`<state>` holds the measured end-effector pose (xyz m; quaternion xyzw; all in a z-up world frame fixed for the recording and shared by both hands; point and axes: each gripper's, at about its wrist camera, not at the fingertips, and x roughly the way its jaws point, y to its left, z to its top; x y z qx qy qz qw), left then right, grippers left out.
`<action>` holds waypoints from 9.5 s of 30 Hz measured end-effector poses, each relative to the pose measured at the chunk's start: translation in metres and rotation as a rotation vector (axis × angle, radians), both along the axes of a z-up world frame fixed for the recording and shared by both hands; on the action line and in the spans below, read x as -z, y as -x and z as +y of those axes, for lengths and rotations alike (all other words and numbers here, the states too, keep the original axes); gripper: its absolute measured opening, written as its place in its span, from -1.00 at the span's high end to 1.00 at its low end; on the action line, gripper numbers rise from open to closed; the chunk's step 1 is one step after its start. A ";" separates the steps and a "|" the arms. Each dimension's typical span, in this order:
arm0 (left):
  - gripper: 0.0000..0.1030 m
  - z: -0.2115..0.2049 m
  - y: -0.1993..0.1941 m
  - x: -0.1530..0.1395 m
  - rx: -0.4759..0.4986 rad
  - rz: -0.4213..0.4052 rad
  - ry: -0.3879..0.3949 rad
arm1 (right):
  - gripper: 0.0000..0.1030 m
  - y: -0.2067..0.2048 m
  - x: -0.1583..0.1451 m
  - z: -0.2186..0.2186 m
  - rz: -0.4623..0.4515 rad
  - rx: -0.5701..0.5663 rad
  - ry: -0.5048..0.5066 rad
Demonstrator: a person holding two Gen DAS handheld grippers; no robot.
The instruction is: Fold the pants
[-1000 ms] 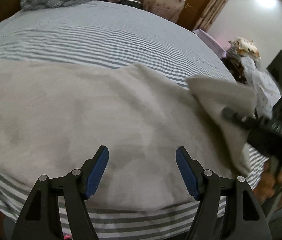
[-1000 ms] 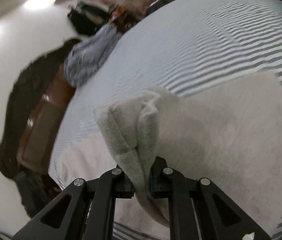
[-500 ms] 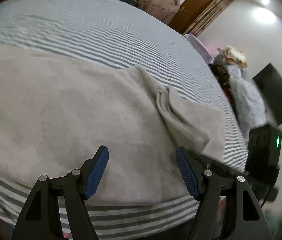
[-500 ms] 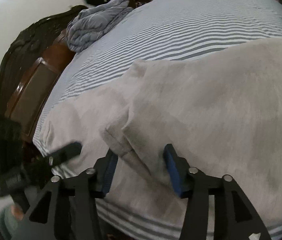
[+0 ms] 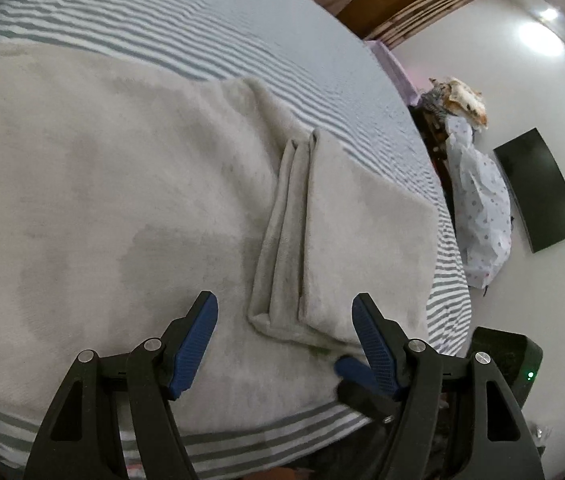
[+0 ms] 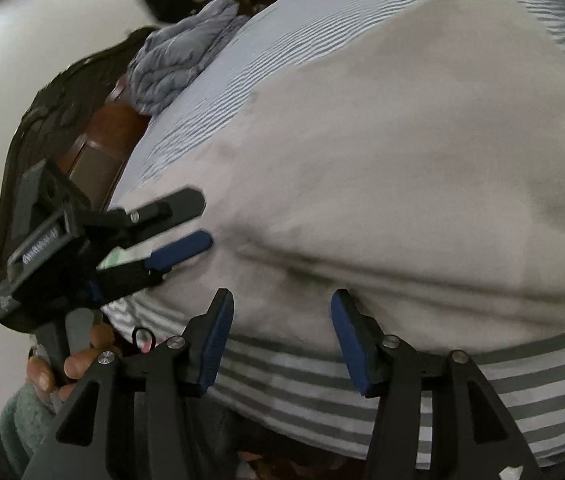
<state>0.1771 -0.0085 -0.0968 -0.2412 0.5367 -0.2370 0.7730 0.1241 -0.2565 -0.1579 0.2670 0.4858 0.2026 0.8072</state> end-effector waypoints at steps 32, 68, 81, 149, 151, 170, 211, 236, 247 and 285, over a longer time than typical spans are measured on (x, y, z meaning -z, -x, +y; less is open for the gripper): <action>0.58 -0.067 0.032 0.004 0.024 -0.051 -0.143 | 0.84 0.031 0.007 -0.187 0.017 0.511 -0.242; 0.43 -0.110 0.037 -0.009 0.139 -0.252 -0.338 | 0.43 -0.056 -0.072 -0.118 -0.120 0.206 0.372; 0.43 -0.106 0.036 0.001 0.134 -0.256 -0.359 | 0.51 -0.114 -0.037 -0.119 -0.034 0.184 0.455; -0.08 0.242 0.070 0.026 -0.554 0.067 0.087 | -0.10 -0.002 -0.072 0.025 -0.065 0.065 0.565; -0.08 0.248 0.065 0.033 -0.570 0.085 0.114 | -0.11 -0.007 -0.072 0.034 -0.068 0.050 0.574; -0.34 0.252 0.024 0.041 -0.583 0.032 0.243 | -0.12 -0.033 -0.049 0.067 -0.009 0.006 0.604; 0.64 0.097 -0.004 -0.097 -0.384 -0.312 -0.091 | -0.46 -0.017 -0.070 0.009 -0.055 0.123 0.428; 0.46 -0.280 0.023 -0.042 0.201 -0.387 -0.465 | -0.46 0.041 -0.039 -0.198 0.021 0.440 0.226; -0.53 -0.276 0.045 -0.046 0.275 -0.371 -0.398 | -0.46 0.055 -0.039 -0.203 0.009 0.459 0.169; -0.59 -0.090 0.024 -0.005 -0.030 -0.284 -0.495 | 0.21 0.012 -0.057 -0.129 -0.022 0.387 0.123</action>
